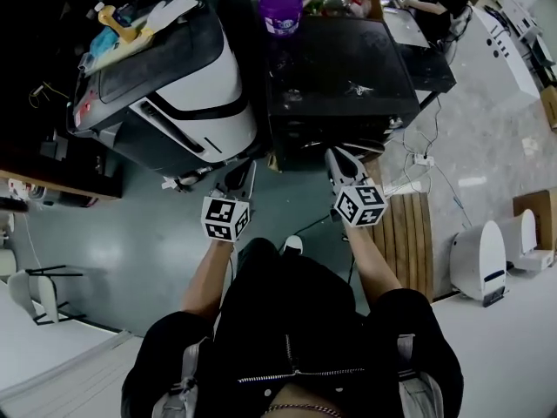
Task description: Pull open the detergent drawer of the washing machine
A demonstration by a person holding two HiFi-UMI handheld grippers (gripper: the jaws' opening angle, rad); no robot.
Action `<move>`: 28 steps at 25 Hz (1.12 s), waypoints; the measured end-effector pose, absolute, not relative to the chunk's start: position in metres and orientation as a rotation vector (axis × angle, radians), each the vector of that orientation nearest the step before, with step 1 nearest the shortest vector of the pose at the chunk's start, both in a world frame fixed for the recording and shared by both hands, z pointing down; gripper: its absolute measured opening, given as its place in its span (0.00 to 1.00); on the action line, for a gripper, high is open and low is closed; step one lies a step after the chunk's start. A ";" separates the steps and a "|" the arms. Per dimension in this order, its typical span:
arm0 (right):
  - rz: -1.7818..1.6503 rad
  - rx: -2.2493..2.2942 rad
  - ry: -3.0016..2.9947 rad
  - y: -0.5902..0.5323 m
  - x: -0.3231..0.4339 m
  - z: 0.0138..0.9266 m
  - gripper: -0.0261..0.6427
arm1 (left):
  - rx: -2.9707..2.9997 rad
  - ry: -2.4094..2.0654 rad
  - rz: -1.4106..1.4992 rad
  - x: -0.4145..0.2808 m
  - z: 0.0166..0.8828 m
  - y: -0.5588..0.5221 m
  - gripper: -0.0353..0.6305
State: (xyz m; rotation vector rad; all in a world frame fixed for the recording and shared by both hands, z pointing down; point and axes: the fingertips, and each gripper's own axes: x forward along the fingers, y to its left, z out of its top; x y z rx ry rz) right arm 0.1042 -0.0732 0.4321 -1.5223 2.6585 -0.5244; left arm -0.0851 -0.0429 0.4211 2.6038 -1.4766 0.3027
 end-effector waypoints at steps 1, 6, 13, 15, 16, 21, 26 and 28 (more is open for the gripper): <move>-0.533 -1.511 2.660 -0.078 0.103 0.433 0.05 | 2.603 -1.478 0.308 -0.085 0.421 -0.046 0.08; -0.545 -1.489 2.671 -0.097 0.099 0.439 0.08 | 2.607 -1.484 0.319 -0.086 0.419 -0.064 0.08; -0.566 -1.509 2.667 -0.111 0.098 0.451 0.10 | 2.616 -1.443 0.315 -0.083 0.425 -0.088 0.08; -0.580 -1.515 2.667 -0.116 0.096 0.456 0.10 | 2.620 -1.418 0.315 -0.082 0.430 -0.097 0.08; -0.587 -1.520 2.668 -0.117 0.094 0.459 0.10 | 2.621 -1.405 0.315 -0.081 0.432 -0.101 0.08; -0.755 -1.587 2.682 -0.129 0.084 0.496 0.13 | 2.618 -1.335 0.326 -0.080 0.449 -0.124 0.08; -1.002 -1.610 2.652 -0.135 0.072 0.545 0.23 | 2.613 -1.248 0.355 -0.081 0.472 -0.147 0.08; -1.074 -1.623 2.608 -0.136 0.070 0.559 0.26 | 2.606 -1.219 0.365 -0.082 0.481 -0.155 0.08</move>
